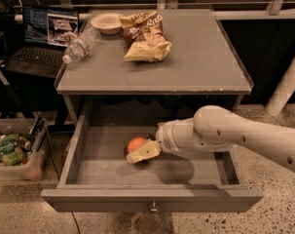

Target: Pick orange from top drawer and place on counter

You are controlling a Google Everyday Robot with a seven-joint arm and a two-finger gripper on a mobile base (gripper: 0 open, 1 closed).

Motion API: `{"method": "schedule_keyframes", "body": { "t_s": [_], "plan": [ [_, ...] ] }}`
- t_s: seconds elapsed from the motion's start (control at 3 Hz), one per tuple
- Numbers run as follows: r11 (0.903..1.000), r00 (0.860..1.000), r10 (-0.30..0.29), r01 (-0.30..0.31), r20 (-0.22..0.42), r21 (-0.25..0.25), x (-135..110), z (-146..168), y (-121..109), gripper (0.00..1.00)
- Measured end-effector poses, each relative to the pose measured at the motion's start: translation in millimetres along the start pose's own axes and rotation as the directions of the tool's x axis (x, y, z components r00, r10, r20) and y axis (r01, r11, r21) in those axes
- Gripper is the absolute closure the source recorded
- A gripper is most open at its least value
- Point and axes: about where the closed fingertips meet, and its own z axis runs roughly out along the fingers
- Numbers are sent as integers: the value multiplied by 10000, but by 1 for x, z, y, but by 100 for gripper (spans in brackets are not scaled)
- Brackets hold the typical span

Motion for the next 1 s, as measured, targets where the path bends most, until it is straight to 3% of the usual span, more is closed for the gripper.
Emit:
{"method": "schedule_keyframes", "body": {
  "t_s": [0.67, 1.0],
  "plan": [
    [9991, 9987, 158, -139, -478, 406, 27, 38, -9, 0],
    [9993, 9992, 108, -93, -397, 362, 23, 43, -10, 0]
  ]
}}
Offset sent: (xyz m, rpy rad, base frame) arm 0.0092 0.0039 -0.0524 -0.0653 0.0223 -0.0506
